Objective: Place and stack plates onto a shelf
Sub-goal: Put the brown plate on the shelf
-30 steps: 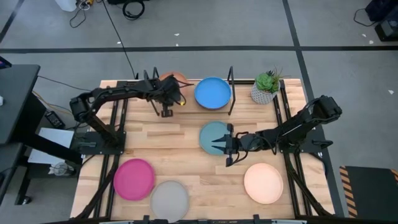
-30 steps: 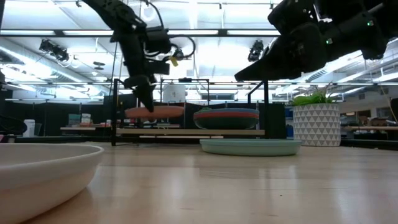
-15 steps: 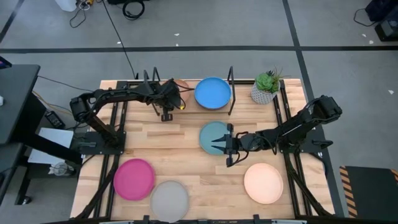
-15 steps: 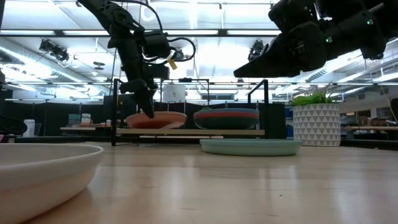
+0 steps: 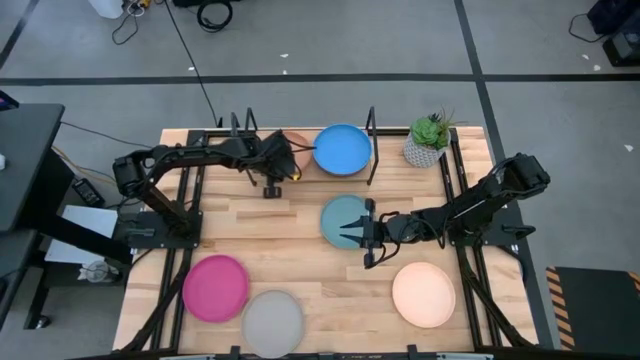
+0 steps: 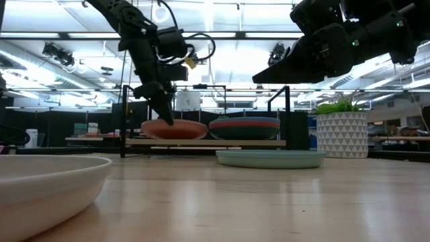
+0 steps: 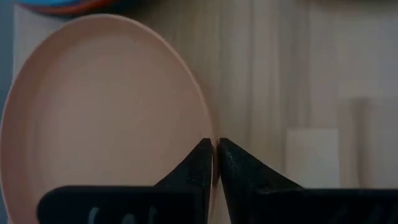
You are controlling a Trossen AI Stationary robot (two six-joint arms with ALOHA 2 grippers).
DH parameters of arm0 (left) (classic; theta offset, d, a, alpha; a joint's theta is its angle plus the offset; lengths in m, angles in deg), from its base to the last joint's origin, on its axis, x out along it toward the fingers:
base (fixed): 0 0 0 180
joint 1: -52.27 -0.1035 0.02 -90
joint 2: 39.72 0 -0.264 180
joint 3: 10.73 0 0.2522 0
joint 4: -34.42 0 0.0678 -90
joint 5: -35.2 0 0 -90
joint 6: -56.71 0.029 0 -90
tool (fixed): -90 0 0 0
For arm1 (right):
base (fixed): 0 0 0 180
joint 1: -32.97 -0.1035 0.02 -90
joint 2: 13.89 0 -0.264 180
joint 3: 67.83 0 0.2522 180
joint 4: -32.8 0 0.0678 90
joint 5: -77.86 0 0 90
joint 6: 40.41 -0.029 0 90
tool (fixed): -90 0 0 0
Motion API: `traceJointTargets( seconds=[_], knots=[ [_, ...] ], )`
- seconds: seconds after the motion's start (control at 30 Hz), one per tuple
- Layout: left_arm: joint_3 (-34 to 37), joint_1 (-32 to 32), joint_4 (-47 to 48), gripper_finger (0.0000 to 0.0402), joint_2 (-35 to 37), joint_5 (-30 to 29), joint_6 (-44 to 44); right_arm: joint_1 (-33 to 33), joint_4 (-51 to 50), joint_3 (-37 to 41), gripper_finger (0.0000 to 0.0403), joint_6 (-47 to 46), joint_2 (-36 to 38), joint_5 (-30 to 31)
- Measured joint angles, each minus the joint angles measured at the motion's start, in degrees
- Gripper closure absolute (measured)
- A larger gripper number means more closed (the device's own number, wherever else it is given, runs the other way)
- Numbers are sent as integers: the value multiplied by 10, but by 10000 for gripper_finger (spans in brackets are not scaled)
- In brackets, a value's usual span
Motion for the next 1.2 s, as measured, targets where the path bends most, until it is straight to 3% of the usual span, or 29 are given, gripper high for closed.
traceJointTargets(
  seconds=[0.37,0.57,0.63,0.77,1.2],
  knots=[
    [0,-2,1,361,0,18,-29,0,-3,0,304,-3,0,-5],
    [0,11,-6,319,0,12,-46,0,-11,0,304,6,0,-5],
    [0,31,-3,303,0,-12,-46,-1,-15,0,304,7,-1,-5],
    [0,80,-8,280,-7,-119,-42,-1,-18,1,304,21,-8,-5],
    [-2,81,-21,261,-25,-126,-84,-1,-16,0,304,32,-16,-2]
  ],
)
